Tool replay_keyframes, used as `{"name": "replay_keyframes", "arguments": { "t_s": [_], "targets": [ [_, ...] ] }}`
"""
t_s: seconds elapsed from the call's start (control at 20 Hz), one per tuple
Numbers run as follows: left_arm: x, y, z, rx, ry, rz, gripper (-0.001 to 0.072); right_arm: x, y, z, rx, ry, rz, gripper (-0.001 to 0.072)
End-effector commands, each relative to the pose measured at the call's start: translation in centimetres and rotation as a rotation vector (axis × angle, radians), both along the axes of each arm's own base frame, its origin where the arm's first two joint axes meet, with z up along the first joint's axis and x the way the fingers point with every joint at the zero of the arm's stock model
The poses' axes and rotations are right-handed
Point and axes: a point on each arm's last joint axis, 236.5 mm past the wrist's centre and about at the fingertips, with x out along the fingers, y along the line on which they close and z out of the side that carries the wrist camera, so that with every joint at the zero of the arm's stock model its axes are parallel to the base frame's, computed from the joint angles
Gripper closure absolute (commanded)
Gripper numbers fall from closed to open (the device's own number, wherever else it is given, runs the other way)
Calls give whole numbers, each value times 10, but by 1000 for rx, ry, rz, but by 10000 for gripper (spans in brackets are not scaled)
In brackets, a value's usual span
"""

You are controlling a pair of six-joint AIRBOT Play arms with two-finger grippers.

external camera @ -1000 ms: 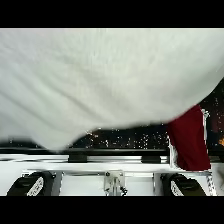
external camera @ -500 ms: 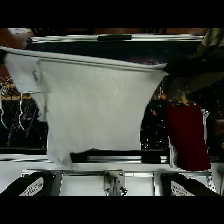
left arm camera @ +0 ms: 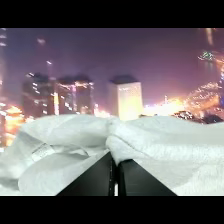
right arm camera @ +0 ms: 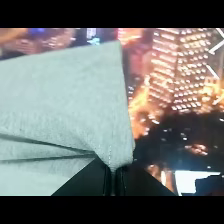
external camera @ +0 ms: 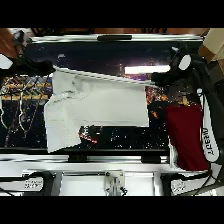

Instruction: Fold the shirts.

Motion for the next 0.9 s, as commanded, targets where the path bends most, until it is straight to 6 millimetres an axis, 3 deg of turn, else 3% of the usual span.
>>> {"name": "replay_keyframes", "arguments": {
  "t_s": [0.0,0.05,0.1,0.15,0.2,0.25,0.3,0.4,0.55,0.7,0.75,0.85],
  "targets": [
    [-11,-23,-41,-68,142,-50,608,-1,-3,-18,0,46,-40,448],
    [-19,-19,-43,-51,175,-61,395,-1,6,-12,48,48,-44,207],
    [-32,-9,-45,-23,229,-75,148,-4,8,-4,65,59,-36,206],
    [-48,7,-46,11,298,-76,102,-10,6,5,47,78,-7,206],
    [-69,29,-49,54,393,-71,123,-20,-2,13,9,104,19,206],
    [-94,49,-53,80,501,-57,215,-34,-12,19,-32,145,36,206],
    [-124,65,-61,84,623,-52,255,-51,-21,21,-58,200,50,206],
    [-164,76,-76,26,773,-27,251,-85,-22,18,-36,321,93,207],
    [-201,80,-106,-11,778,11,249,-137,-12,7,22,491,156,207],
    [-211,88,-128,-72,658,92,217,-162,4,5,88,524,159,206],
    [-208,94,-132,-95,624,130,161,-166,8,6,108,529,148,207],
    [-199,107,-141,-104,577,171,160,-171,19,13,158,545,108,207]
  ]
}}
